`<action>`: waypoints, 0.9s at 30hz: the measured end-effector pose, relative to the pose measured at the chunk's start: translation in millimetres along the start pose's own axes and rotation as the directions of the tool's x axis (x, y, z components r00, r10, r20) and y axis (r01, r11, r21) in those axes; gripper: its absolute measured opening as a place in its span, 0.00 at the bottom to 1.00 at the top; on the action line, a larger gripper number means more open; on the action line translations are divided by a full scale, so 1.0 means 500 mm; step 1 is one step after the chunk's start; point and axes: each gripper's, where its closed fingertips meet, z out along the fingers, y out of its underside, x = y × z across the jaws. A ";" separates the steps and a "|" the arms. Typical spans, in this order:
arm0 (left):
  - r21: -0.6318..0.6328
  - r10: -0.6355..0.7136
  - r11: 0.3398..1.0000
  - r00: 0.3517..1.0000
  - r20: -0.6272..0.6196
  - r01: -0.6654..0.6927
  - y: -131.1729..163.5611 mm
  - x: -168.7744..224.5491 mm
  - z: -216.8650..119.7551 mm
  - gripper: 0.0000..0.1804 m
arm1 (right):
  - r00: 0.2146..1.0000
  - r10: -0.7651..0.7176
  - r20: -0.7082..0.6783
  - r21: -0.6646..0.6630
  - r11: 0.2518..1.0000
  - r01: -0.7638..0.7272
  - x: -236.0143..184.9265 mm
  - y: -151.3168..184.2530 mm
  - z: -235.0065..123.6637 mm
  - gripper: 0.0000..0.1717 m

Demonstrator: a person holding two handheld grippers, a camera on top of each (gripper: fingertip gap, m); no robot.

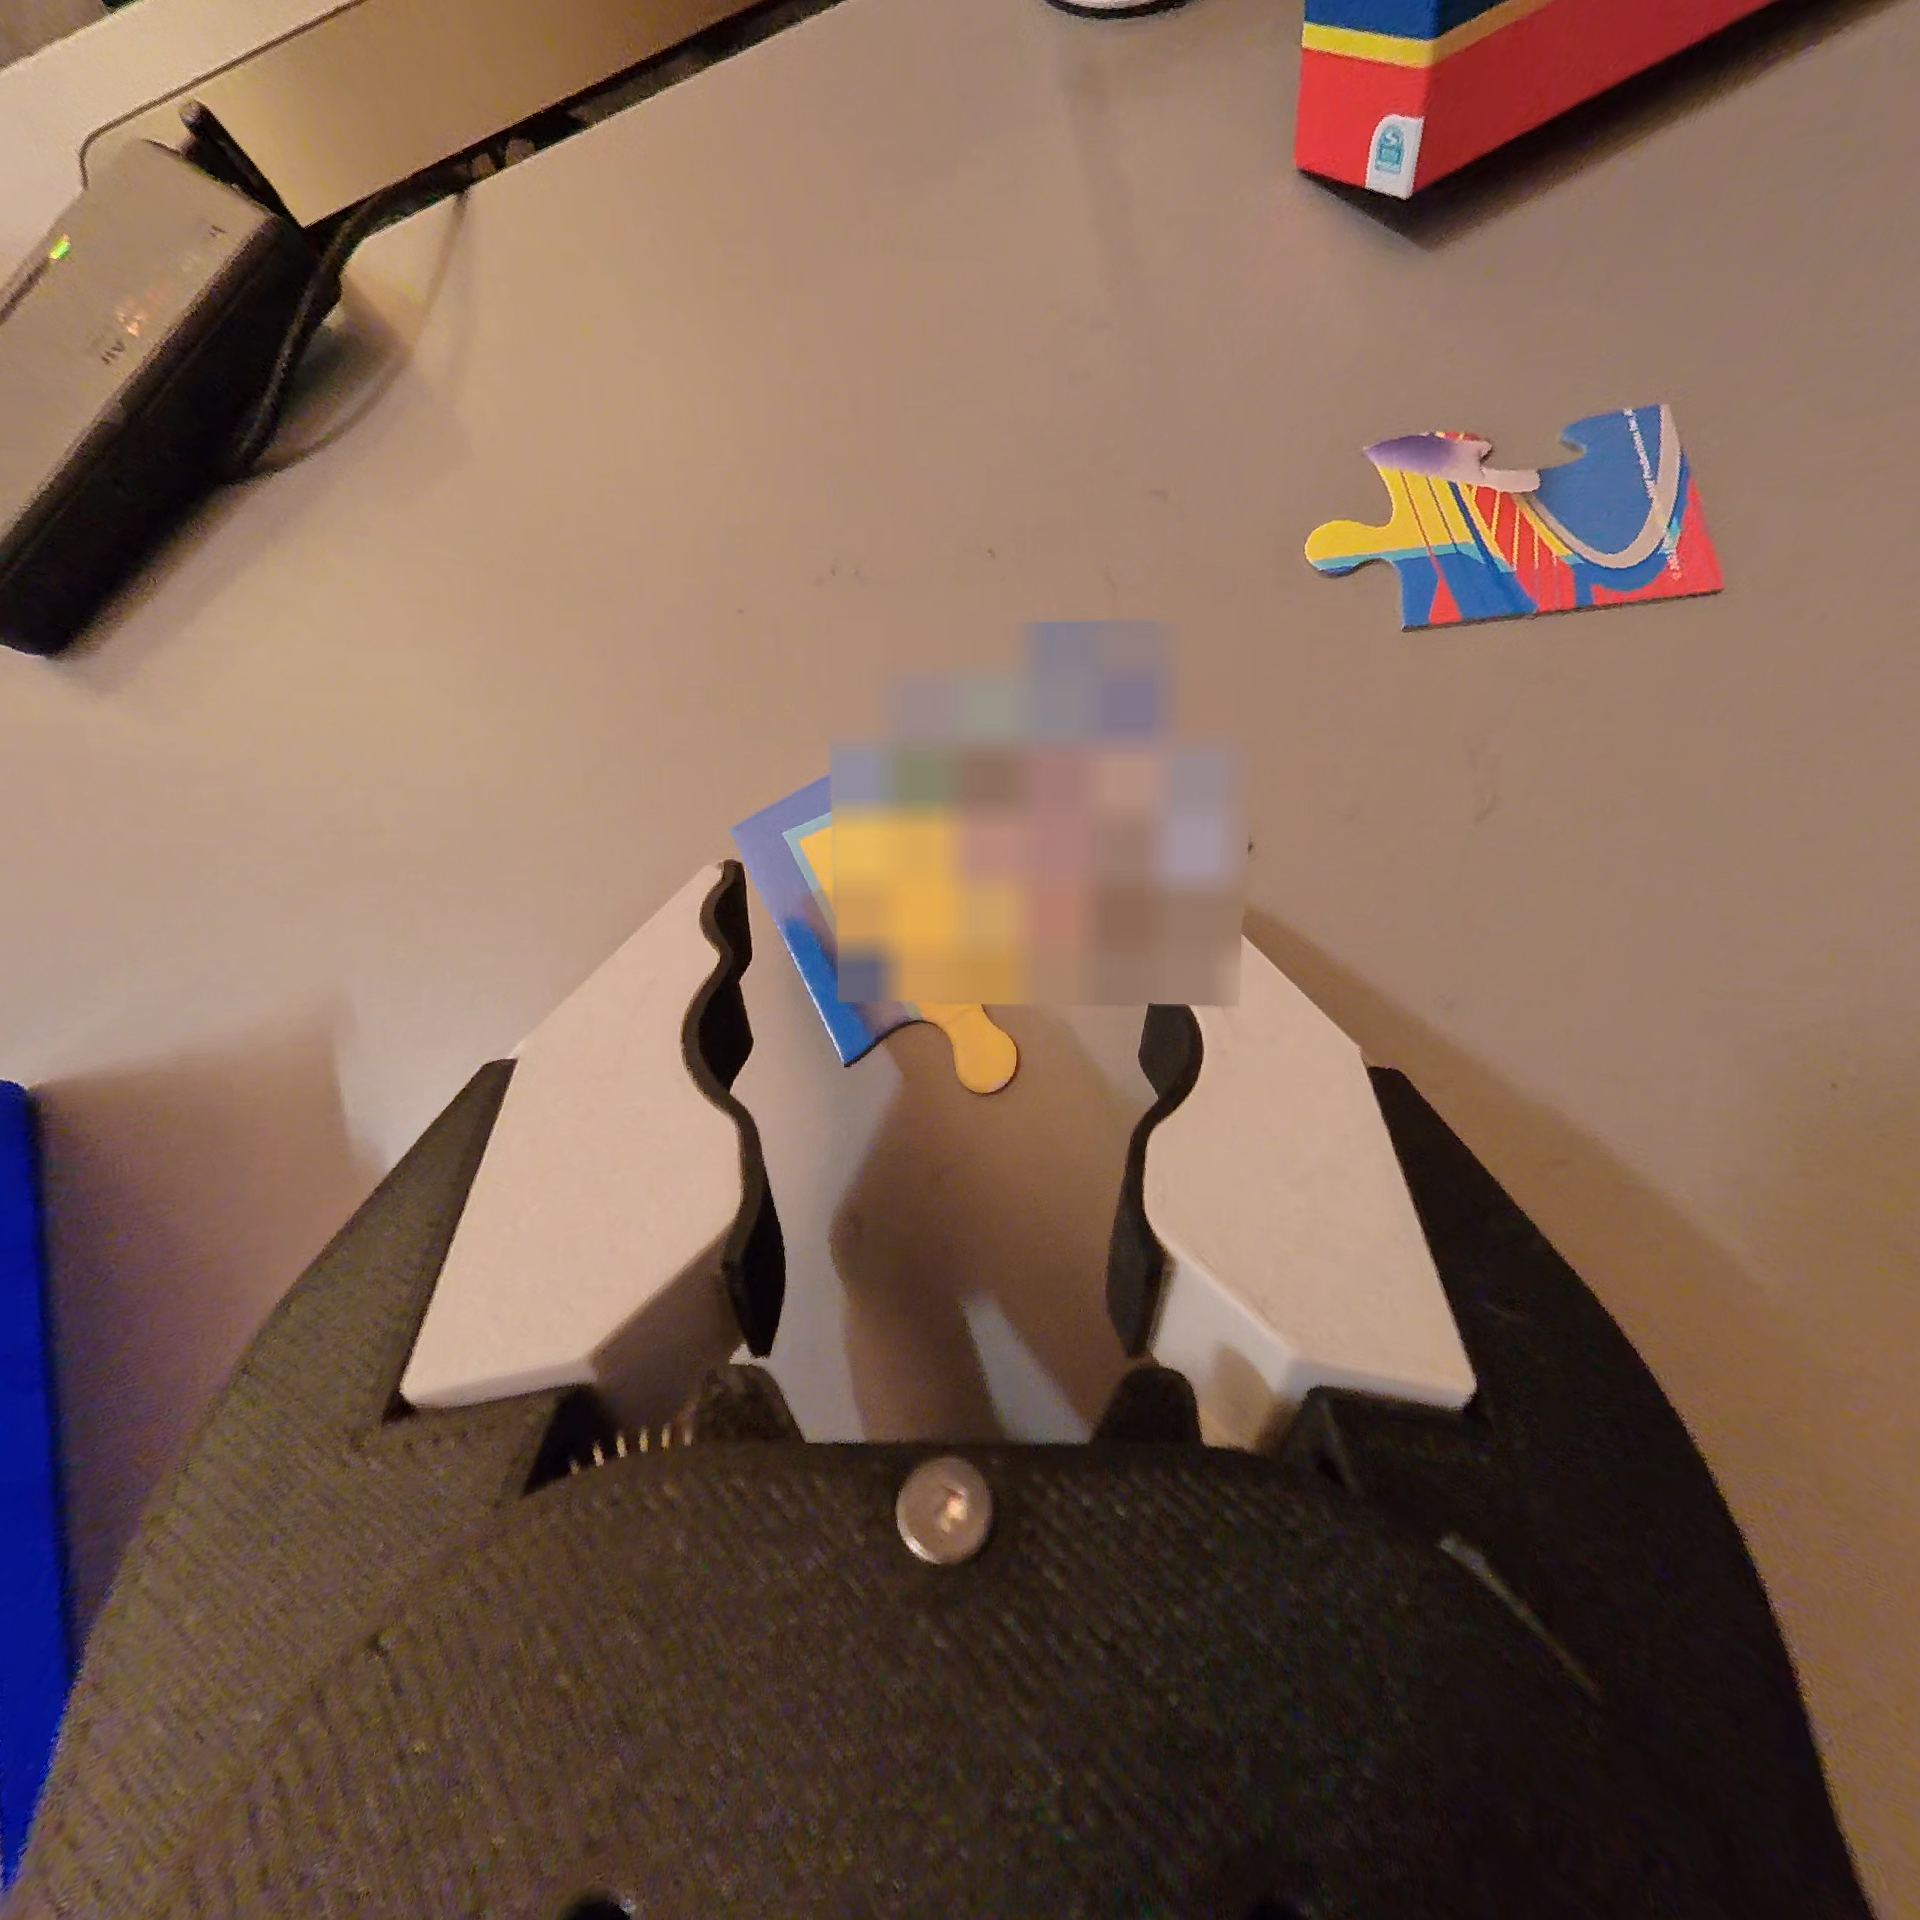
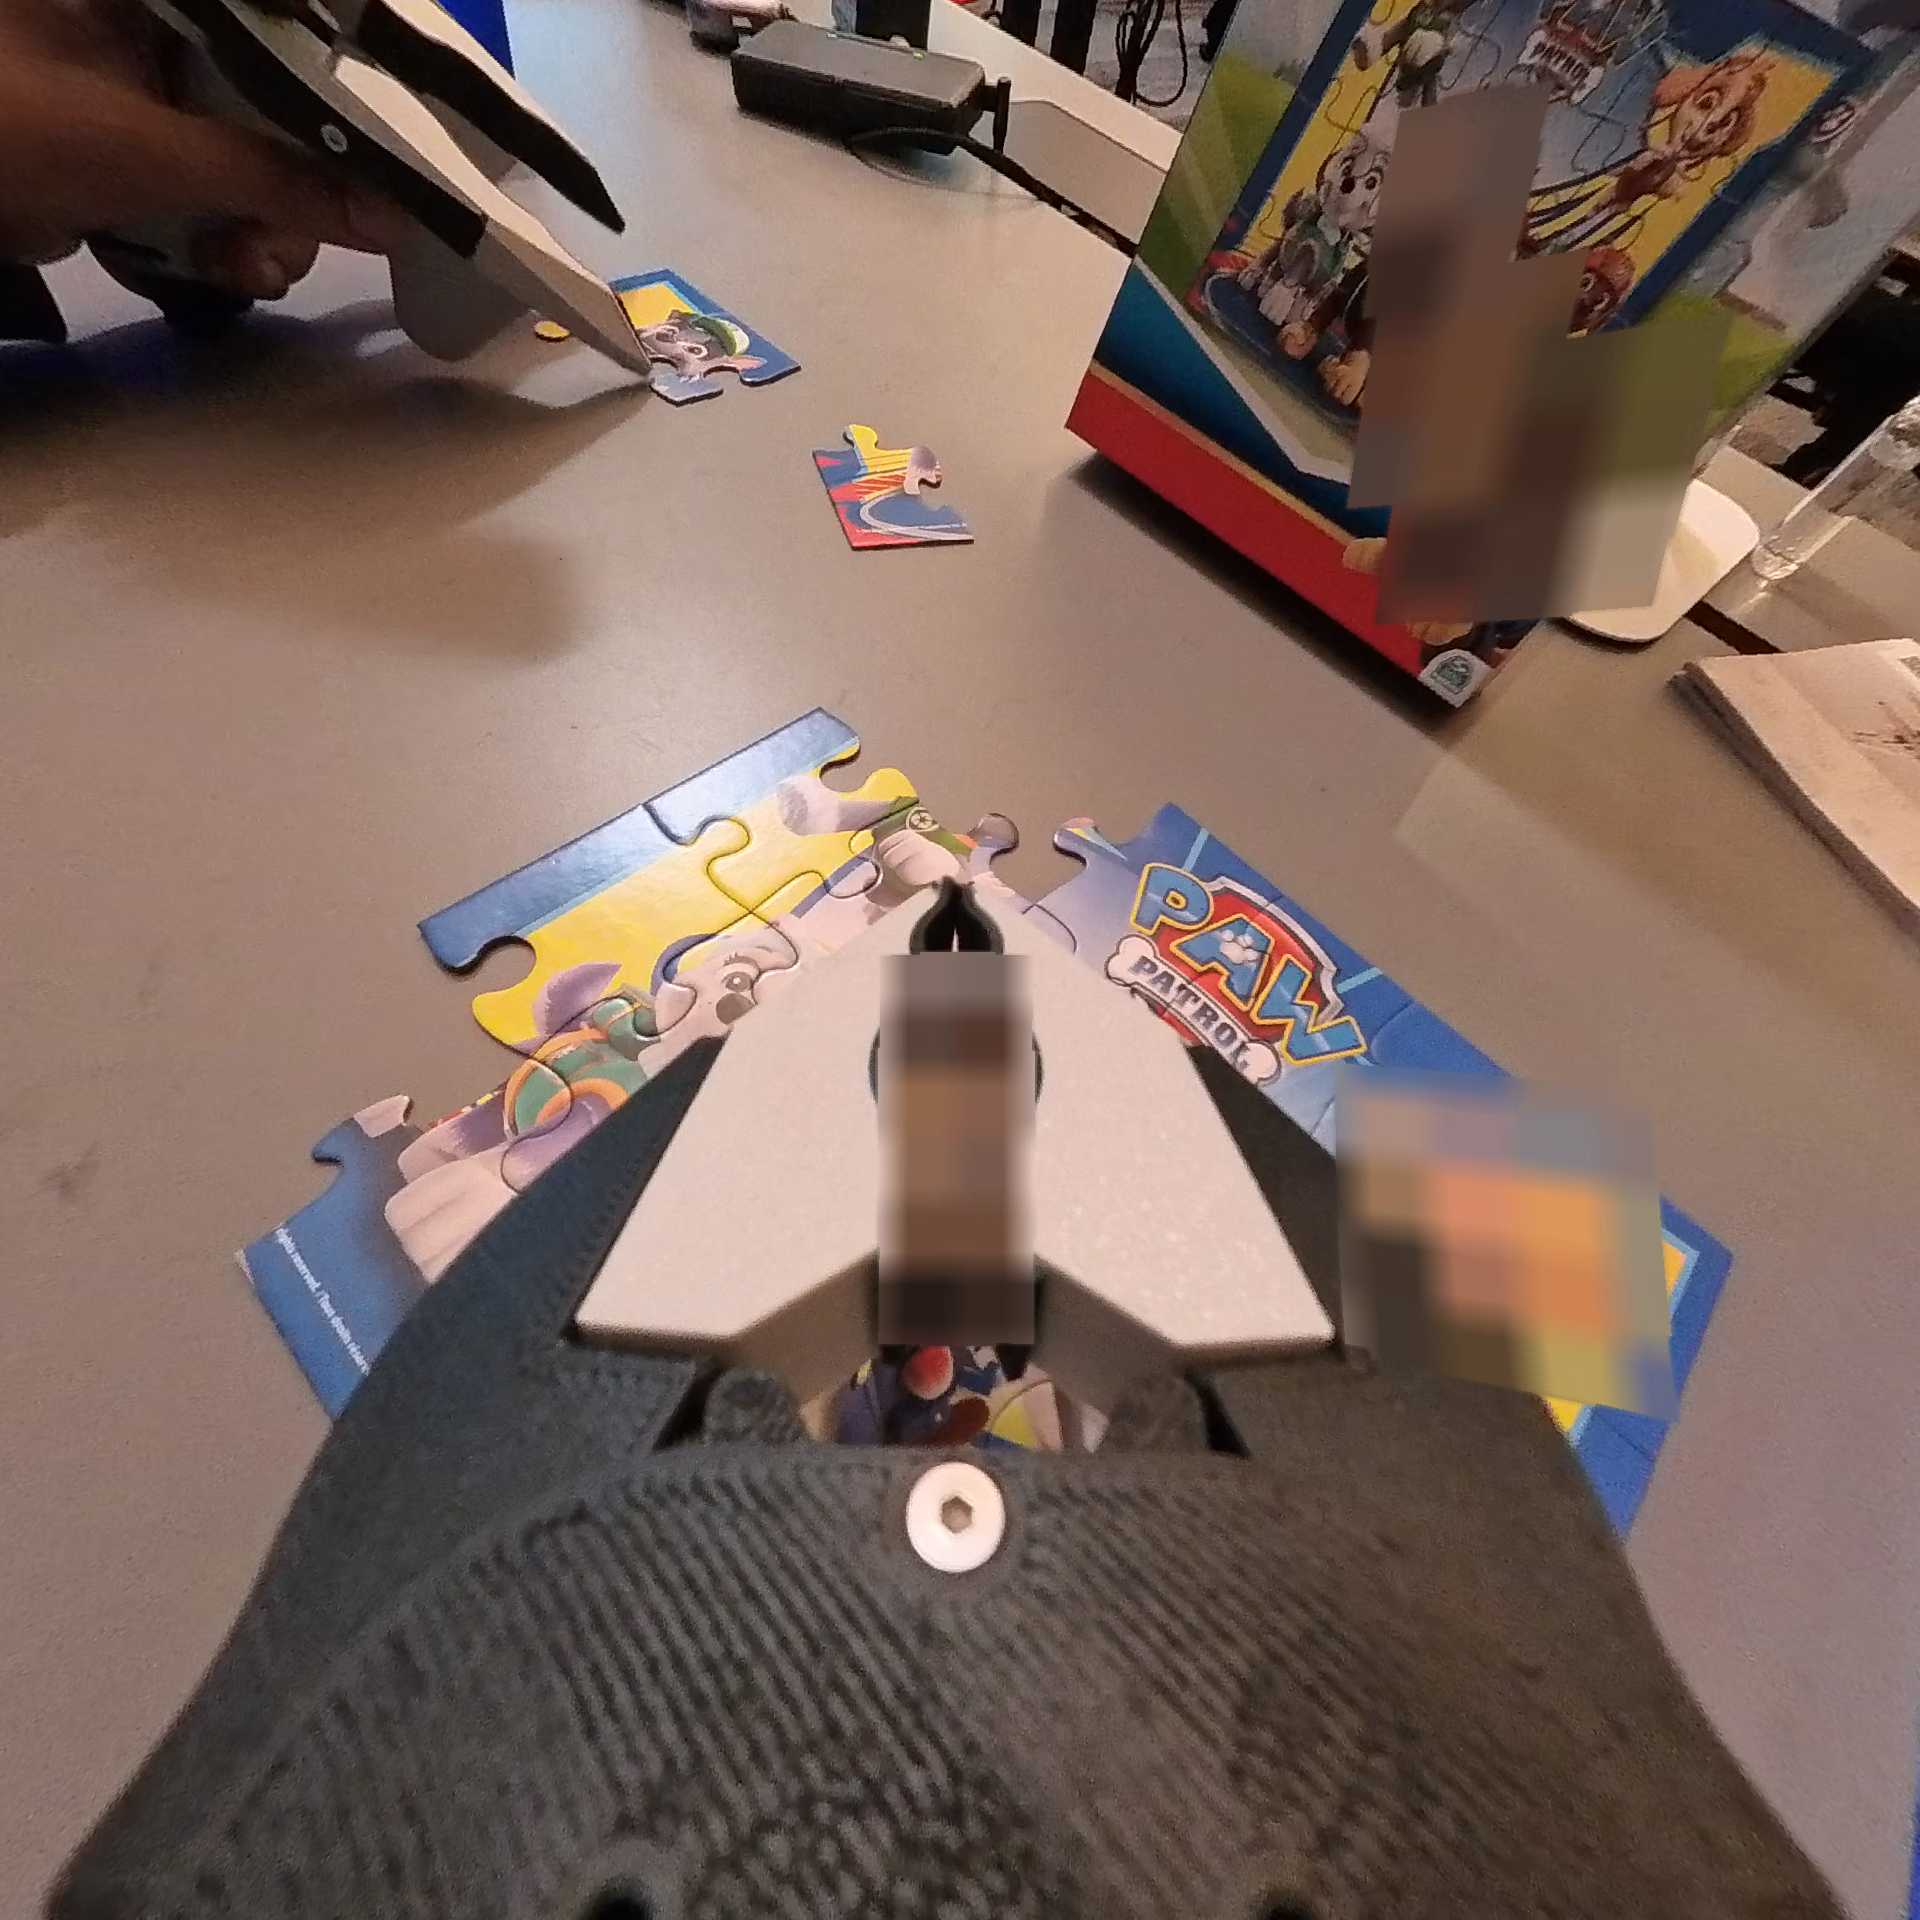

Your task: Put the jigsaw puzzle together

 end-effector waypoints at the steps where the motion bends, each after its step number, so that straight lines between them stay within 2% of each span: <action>1: 0.009 -0.005 1.000 1.000 -0.003 0.005 -0.003 0.001 -0.002 0.41 | 1.000 0.002 -0.003 0.003 1.000 -0.002 0.002 -0.001 -0.001 0.00; 4: 0.068 -0.037 0.997 0.997 -0.065 0.041 -0.024 0.032 -0.012 0.41 | 1.000 0.014 -0.012 0.011 1.000 -0.014 0.007 -0.003 -0.003 0.00; 8: 0.099 -0.046 0.993 0.979 -0.199 0.067 -0.053 0.124 -0.016 0.41 | 0.999 0.025 -0.020 0.017 1.000 -0.025 0.012 -0.004 -0.005 0.00; 12: 0.066 -0.048 0.996 0.992 -0.120 0.057 -0.074 0.164 0.007 0.50 | 1.000 0.017 -0.023 0.004 1.000 -0.017 0.012 0.000 -0.002 0.00; 17: -0.032 -0.066 0.997 0.993 -0.099 0.063 -0.080 0.204 0.058 0.60 | 1.000 0.004 -0.026 0.001 1.000 -0.004 0.010 -0.001 -0.001 0.00; 20: -0.054 -0.053 0.997 0.995 -0.089 0.048 -0.095 0.209 0.085 0.61 | 1.000 0.005 -0.027 0.003 1.000 -0.005 0.011 -0.001 -0.002 0.00; 23: -0.076 -0.100 0.993 0.984 -0.146 0.090 -0.106 0.219 0.103 0.57 | 1.000 0.008 -0.027 0.009 1.000 -0.008 0.012 -0.002 -0.003 0.00; 25: -0.072 -0.084 0.995 0.984 -0.157 0.073 -0.109 0.220 0.105 0.53 | 1.000 0.010 -0.027 0.012 1.000 -0.009 0.012 -0.003 -0.005 0.00; 27: -0.058 -0.061 0.997 0.982 -0.181 0.051 -0.110 0.229 0.099 0.43 | 1.000 0.011 -0.025 0.015 1.000 -0.011 0.012 -0.003 -0.005 0.00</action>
